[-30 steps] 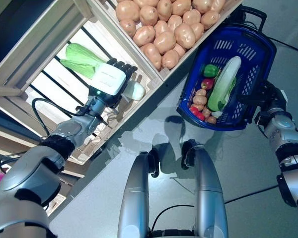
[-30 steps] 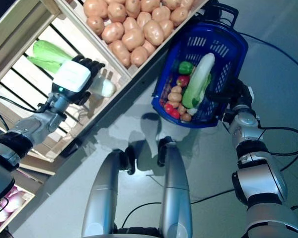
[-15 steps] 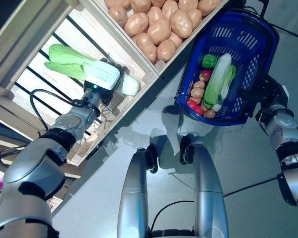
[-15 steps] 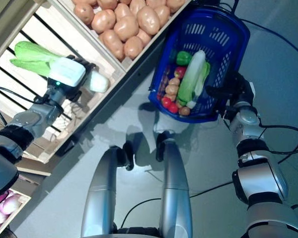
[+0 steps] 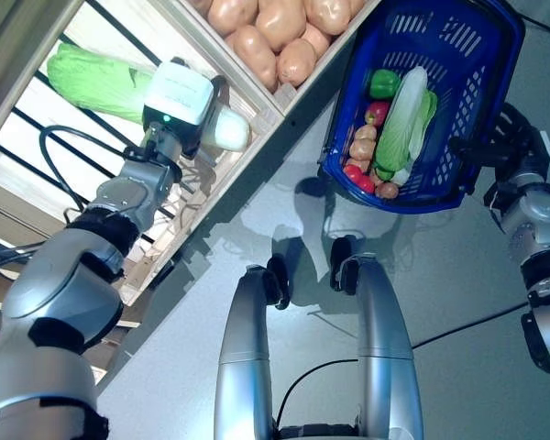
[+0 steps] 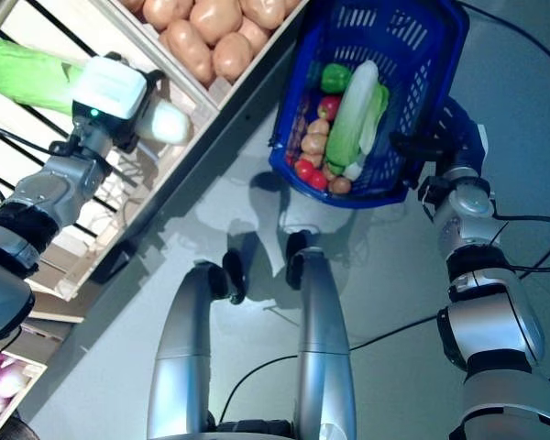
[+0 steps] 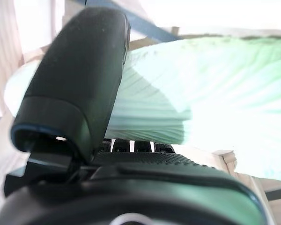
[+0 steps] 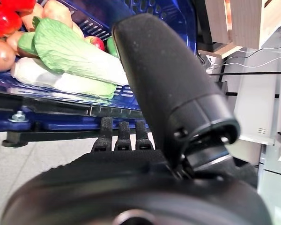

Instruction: Put vegetables into the basket

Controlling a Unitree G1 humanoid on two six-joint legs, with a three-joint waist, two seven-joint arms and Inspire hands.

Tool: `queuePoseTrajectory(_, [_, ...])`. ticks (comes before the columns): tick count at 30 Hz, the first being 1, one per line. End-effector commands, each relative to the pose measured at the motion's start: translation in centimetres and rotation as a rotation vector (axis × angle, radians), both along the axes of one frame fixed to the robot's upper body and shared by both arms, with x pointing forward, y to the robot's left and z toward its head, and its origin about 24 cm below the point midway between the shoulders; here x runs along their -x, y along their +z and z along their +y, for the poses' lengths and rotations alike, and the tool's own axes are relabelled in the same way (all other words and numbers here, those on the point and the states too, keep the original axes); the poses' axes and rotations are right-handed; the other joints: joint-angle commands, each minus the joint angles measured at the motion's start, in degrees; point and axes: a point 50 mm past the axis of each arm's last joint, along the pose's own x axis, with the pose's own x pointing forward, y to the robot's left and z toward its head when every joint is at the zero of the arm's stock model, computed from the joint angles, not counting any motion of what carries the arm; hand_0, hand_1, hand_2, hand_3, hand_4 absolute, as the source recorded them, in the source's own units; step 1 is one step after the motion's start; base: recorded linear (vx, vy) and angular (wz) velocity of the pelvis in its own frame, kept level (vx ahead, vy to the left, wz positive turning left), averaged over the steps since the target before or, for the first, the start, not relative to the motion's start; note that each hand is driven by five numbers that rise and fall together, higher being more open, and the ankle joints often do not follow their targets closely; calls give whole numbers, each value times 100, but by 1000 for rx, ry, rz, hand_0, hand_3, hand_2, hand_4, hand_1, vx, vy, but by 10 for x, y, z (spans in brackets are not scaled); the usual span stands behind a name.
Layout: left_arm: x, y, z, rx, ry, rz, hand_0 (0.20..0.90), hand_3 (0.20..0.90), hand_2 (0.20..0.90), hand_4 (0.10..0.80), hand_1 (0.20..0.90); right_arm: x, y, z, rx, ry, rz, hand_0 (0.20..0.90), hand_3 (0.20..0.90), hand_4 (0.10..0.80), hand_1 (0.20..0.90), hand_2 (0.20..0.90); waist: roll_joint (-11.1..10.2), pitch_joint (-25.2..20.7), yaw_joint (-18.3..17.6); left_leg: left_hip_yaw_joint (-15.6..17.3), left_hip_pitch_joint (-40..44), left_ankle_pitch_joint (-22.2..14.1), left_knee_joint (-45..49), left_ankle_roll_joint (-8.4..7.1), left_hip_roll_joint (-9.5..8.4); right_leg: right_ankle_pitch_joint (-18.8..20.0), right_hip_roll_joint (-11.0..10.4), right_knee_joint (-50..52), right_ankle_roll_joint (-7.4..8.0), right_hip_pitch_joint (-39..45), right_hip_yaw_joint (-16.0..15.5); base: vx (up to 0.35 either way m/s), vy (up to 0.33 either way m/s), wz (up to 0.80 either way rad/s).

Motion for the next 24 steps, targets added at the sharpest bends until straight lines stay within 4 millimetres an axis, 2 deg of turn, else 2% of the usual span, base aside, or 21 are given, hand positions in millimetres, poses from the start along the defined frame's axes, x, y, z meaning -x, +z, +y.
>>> queuePoseTrajectory(1, [-5, 2, 6, 16, 66, 57, 900, 900, 900, 800, 900, -7, 49, 20, -2, 87, -207, 900, 900, 800, 900, 900, -46, -26, -98, 138, 90, 109, -555, 22, -89, -287, -119, 214, 72, 404, -34, -33, 9, -6])
queuePoseTrajectory(2, [-6, 3, 4, 22, 58, 61, 900, 900, 900, 800, 900, -7, 49, 21, -2, 87, -207, 900, 900, 800, 900, 900, -48, -26, -100, 135, 75, 102, -535, 22, -86, -293, -117, 228, 69, 392, -33, -22, 9, -11])
queuePoseTrajectory(3, [-6, 3, 1, 30, 43, 66, 564, 564, 564, 576, 564, -8, 49, 22, -3, 87, -207, 900, 900, 800, 900, 900, -50, -26, -101, 133, 57, 94, -508, 21, -83, -299, -113, 249, 68, 377, -31, -23, 14, -12])
queuePoseTrajectory(4, [-7, 3, -3, 60, 13, 92, 394, 394, 394, 463, 394, -8, 49, 22, -5, 84, -207, 900, 900, 800, 900, 900, -53, -26, -105, 130, 54, 88, -489, 22, -81, -304, -105, 264, 68, 377, -28, -22, 17, -11])
queuePoseTrajectory(5, [-8, 3, -7, 104, -10, 107, 300, 300, 300, 400, 300, -8, 49, 21, -10, 81, -206, 900, 900, 800, 900, 900, -57, -26, -107, 130, 68, 79, -483, 26, -75, -307, -98, 268, 70, 389, -25, 0, 0, 0])
queuePoseTrajectory(8, [-8, 3, -13, 202, -55, 102, 300, 300, 300, 400, 300, -8, 46, 21, -13, 74, -197, 900, 900, 800, 900, 900, -67, -26, -108, 142, 157, 77, -514, 19, -55, -305, -73, 231, 81, 477, -17, -3, 5, 1])
queuePoseTrajectory(11, [-7, 2, -13, 227, -75, 102, 300, 300, 300, 400, 300, -7, 42, 18, -18, 66, -191, 900, 900, 800, 900, 900, -73, -26, -102, 180, 330, 81, -577, 8, -28, -296, -44, 156, 97, 649, -13, 0, 0, 0])
queuePoseTrajectory(18, [-3, -10, 0, 341, -61, 114, 300, 300, 300, 400, 300, -1, 21, 11, -51, 66, -182, 900, 900, 800, 900, 900, -137, -26, -103, 302, 1160, 117, -936, -60, 54, -247, 22, -224, 148, 1432, 16, 7, 18, -7])
queuePoseTrajectory(22, [1, -19, 7, 385, -73, 115, 300, 300, 300, 400, 300, 1, 11, 13, -43, 89, -175, 900, 900, 800, 900, 900, -177, -33, -92, 341, 1735, 183, -1243, -95, 52, -214, -20, -507, 154, 1998, -10, 16, 21, -5])
queuePoseTrajectory(24, [5, -25, 10, 423, -104, 115, 300, 300, 300, 400, 300, 4, 7, 12, -30, 97, -169, 900, 900, 800, 900, 900, -193, -187, -65, 339, 2039, 198, -1380, -88, 38, -241, -86, -600, 137, 2294, -17, 47, 2, -3])
